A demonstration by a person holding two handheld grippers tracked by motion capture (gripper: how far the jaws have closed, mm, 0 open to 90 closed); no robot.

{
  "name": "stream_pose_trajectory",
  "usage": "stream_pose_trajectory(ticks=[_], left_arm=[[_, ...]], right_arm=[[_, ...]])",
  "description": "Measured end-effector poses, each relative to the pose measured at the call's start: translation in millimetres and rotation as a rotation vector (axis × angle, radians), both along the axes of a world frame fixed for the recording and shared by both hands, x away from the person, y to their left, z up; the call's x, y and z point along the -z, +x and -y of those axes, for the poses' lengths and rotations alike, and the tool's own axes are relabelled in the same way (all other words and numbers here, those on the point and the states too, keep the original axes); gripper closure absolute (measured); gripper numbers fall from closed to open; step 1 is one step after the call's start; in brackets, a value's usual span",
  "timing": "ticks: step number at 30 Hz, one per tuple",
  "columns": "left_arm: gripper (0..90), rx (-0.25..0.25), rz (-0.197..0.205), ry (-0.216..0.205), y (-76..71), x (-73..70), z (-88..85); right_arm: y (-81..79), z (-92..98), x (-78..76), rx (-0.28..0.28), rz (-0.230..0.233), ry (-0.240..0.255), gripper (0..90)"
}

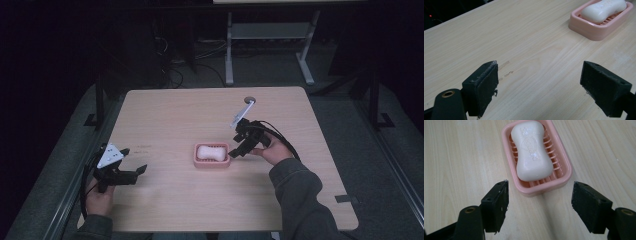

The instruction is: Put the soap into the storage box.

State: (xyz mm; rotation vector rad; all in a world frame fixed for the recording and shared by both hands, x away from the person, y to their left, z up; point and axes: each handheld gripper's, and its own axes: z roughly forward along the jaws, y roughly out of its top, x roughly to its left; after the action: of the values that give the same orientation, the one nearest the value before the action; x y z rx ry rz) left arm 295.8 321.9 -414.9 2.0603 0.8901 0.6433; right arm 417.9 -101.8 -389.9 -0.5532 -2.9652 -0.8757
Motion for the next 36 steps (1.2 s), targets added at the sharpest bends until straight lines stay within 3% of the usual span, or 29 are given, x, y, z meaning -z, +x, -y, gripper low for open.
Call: stream_pose_trajectory(ticks=[17, 36], left_arm=[[14.5, 0.0, 0.002, -0.003, -0.1, 0.3, 1.4], [14.5, 0.005, 0.0, 0.005, 0.0, 0.8, 3.1]], right_arm=[[-10.3, 7.1, -6.2, 0.001, 0.018, 0.009, 28.7], [-28.6, 35.9, 5.4, 0.041, 0.005, 0.037, 27.4]])
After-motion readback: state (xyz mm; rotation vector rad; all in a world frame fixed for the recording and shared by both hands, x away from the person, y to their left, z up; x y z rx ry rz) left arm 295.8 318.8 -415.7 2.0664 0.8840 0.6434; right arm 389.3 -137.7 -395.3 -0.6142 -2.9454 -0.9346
